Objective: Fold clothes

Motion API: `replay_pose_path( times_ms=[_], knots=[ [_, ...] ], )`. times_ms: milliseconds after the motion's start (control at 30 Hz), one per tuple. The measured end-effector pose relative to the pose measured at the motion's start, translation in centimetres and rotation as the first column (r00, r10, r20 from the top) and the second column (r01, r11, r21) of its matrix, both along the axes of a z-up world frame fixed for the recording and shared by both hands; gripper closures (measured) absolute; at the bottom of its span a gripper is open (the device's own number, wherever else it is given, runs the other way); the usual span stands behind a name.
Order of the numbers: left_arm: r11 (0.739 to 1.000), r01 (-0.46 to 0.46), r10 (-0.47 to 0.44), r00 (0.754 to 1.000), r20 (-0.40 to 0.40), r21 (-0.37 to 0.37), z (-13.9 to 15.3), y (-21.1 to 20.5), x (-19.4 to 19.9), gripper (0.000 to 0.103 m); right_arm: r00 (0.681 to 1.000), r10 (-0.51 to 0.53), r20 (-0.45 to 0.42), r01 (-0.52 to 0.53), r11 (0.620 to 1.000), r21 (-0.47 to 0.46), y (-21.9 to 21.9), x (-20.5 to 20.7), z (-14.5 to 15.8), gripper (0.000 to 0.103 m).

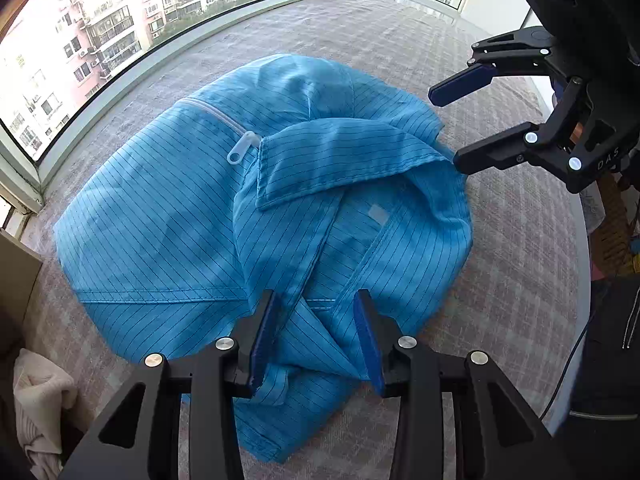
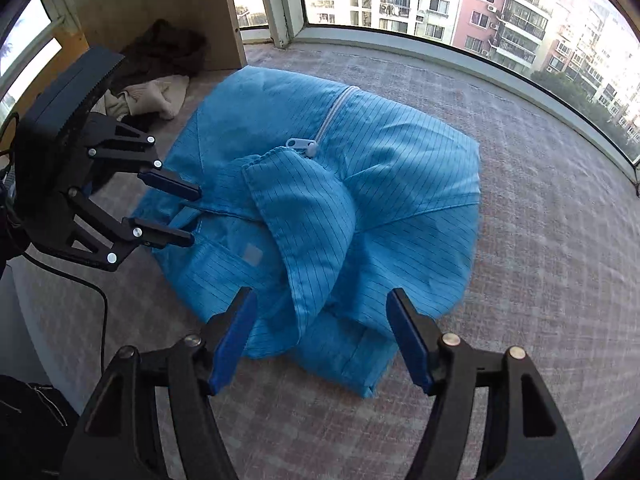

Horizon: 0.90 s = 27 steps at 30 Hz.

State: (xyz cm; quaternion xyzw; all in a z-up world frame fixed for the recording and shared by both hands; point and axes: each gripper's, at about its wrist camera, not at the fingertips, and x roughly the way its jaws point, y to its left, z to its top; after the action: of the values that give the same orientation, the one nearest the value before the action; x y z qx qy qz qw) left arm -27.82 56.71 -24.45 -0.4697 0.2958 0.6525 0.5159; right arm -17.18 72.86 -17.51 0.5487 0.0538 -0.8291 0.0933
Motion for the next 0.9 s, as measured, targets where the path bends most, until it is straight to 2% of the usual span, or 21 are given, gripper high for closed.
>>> replay_pose_path(
  times_ms=[167,300,367,433,500,567,667,700,767,800,867,900],
  knots=[
    [1.000,0.004,-0.005,1.000,-0.003,-0.029,-0.7,0.7,-0.1,0.066,0.996,0.085,0.004,-0.085,0.985,0.147,-3.0,-0.8,-1.7,0.037],
    [0.999,0.000,0.000,1.000,0.010,-0.033,-0.8,1.0,-0.3,0.066,0.991,0.131,0.027,-0.133,0.948,0.290,-4.6,-2.2,-4.5,0.037],
    [0.999,0.003,-0.003,1.000,0.009,-0.035,-0.8,1.1,-0.3,0.066,0.993,0.119,0.024,-0.121,0.946,0.301,-4.2,-3.1,-4.7,0.037],
    [0.999,0.003,-0.003,1.000,0.009,-0.038,-0.8,1.3,-0.4,0.066,0.996,0.083,0.025,-0.087,0.955,0.285,-3.3,-4.2,-4.6,0.044],
    [0.999,0.003,-0.003,1.000,0.007,-0.041,-0.7,1.4,-0.5,0.066,0.997,0.041,0.066,-0.052,0.984,0.168,-1.6,-5.4,-4.2,0.076],
    [0.999,0.003,-0.002,1.000,0.005,-0.042,-0.6,1.4,-0.6,0.066,0.996,0.009,0.092,-0.014,0.998,0.058,-0.1,-6.1,-3.7,0.084],
    [0.999,0.002,-0.002,1.000,0.005,-0.035,-0.1,1.6,-0.8,0.066,0.991,-0.033,0.132,0.051,0.990,-0.135,2.1,-6.6,-2.9,0.088],
    [1.000,0.002,-0.001,1.000,0.007,-0.029,0.1,1.7,-0.9,0.066,0.988,-0.051,0.149,0.084,0.970,-0.227,2.9,-6.6,-2.6,0.088],
    [1.000,0.001,-0.001,0.999,0.039,0.004,0.8,2.0,-1.2,0.066,0.975,-0.080,0.205,0.158,0.903,-0.400,4.5,-6.7,-2.9,0.089],
    [1.000,-0.002,0.001,0.998,0.060,0.022,1.2,2.3,-1.6,0.065,0.970,-0.095,0.225,0.188,0.877,-0.443,5.1,-6.7,-3.3,0.089],
    [0.999,-0.009,0.005,0.996,0.091,0.051,1.7,3.2,-2.6,0.064,0.963,-0.119,0.243,0.220,0.866,-0.448,5.4,-6.9,-3.8,0.092],
    [0.999,-0.012,0.008,0.997,0.077,0.047,1.8,3.8,-3.2,0.063,0.962,-0.121,0.245,0.222,0.870,-0.441,5.3,-6.8,-4.0,0.093]
  ],
)
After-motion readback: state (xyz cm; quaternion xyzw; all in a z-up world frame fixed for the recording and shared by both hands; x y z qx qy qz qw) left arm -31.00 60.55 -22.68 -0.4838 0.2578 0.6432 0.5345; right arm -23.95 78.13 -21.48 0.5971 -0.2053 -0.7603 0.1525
